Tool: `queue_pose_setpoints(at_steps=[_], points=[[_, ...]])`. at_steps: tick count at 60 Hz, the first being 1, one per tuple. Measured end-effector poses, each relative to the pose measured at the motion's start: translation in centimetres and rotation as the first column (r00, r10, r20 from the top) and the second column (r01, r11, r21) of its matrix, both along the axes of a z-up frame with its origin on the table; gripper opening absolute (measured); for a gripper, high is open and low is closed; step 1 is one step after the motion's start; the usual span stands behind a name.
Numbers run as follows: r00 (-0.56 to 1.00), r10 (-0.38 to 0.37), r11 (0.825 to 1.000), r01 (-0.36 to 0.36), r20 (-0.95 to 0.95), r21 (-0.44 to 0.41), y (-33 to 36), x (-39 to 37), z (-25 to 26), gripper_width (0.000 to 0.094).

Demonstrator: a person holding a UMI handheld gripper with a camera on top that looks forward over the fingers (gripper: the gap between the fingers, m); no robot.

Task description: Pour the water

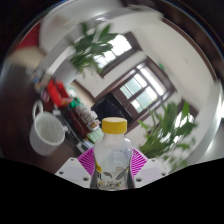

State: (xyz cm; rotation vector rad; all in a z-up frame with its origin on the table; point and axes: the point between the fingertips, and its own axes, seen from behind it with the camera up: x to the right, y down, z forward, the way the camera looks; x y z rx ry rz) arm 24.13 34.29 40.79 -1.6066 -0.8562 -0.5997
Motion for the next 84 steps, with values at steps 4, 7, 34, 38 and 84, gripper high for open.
queue_pose_setpoints(at_steps=[4, 7, 34, 38, 84], points=[[0.960, -0.034, 0.997, 0.013, -0.278, -0.077, 2.4, 0.4, -0.4, 0.0422], [0.888, -0.065, 0.991, 0.003, -0.455, -0.135, 1.6, -1.5, -2.2, 0.0421], [0.696, -0.093, 0.984, -0.047, -0.712, -0.174, 6.7, -9.4, -5.5, 0.0423], [0.701, -0.092, 0.985, -0.038, -0.707, -0.166, 6.6, -9.4, -5.5, 0.0422], [0.702, -0.229, 0.969, 0.099, -0.675, -0.226, -8.2, -16.9, -0.1, 0.0857]])
